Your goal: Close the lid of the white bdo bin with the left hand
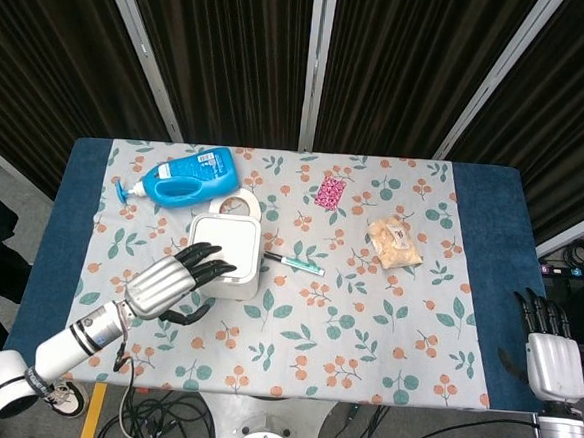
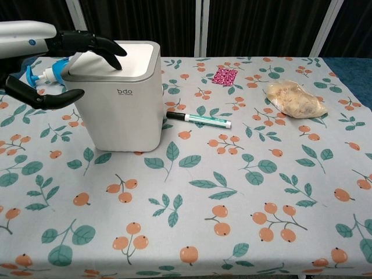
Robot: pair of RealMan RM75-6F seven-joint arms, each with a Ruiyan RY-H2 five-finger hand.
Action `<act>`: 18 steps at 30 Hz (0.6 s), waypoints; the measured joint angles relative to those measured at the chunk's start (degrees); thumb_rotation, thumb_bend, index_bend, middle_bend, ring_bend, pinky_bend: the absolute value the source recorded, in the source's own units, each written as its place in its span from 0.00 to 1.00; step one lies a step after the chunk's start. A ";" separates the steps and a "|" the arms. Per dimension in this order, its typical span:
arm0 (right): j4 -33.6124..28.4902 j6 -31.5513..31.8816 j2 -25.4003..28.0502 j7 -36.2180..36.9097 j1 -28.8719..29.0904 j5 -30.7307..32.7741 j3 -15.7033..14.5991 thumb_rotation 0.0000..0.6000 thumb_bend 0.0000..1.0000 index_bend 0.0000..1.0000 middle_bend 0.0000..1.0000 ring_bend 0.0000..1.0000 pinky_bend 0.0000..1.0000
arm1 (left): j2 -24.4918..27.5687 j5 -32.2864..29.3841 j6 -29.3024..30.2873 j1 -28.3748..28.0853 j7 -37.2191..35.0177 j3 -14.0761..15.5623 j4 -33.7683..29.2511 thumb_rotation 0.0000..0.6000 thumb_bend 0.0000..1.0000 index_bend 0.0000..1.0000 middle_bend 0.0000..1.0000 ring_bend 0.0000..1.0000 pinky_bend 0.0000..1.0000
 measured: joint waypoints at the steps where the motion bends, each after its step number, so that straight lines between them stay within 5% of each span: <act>1: 0.02 -0.03 -0.02 -0.01 0.02 0.00 -0.01 1.00 0.17 0.00 0.00 0.00 0.00 | -0.04 -0.04 -0.05 0.02 0.20 0.16 0.00 0.66 0.45 0.11 0.18 0.00 0.09; 18: 0.15 -0.18 -0.15 0.12 0.06 0.10 -0.04 1.00 0.17 0.00 0.00 0.00 0.00 | -1.42 -0.71 0.01 0.62 5.37 1.36 0.39 0.67 0.45 0.11 0.18 0.00 0.09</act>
